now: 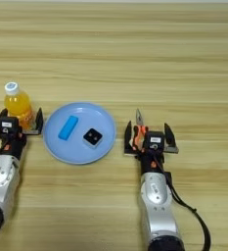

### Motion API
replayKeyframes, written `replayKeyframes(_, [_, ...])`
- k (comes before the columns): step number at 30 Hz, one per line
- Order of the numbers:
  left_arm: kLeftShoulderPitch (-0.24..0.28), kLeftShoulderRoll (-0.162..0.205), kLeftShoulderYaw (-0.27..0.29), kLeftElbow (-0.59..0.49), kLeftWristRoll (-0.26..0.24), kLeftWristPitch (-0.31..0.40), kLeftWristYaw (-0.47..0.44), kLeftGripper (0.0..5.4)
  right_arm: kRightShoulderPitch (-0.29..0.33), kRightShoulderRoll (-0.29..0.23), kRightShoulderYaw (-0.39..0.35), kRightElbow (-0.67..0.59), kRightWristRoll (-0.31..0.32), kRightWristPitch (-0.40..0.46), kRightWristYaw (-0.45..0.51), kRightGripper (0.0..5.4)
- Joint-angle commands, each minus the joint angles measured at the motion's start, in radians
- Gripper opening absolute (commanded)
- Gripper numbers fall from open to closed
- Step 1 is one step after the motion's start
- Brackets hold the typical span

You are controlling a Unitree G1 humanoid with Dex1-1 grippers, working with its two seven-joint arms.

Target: Move the objects on the table

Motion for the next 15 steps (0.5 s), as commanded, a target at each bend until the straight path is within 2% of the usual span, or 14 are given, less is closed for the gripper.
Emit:
replayKeyframes(1, [-0.054, 0.007, -0.005, 0.069, 0.015, 0.007, -0.005, 5.38, -0.013, 0.004, 0.002, 0.004, -0.001, -0.01, -0.001, 5.4])
replayKeyframes(7, [-0.09, 0.017, 0.005, 0.132, 0.005, 0.007, -0.019, 5.38, -0.007, 0.005, -0.002, 0.003, 0.0, -0.016, -0.005, 5.4])
replayKeyframes(15, [-0.096, 0.021, 0.009, 0.151, 0.007, -0.006, -0.019, 5.38, 0.0, 0.008, -0.001, -0.002, 0.0, -0.019, -0.005, 5.4])
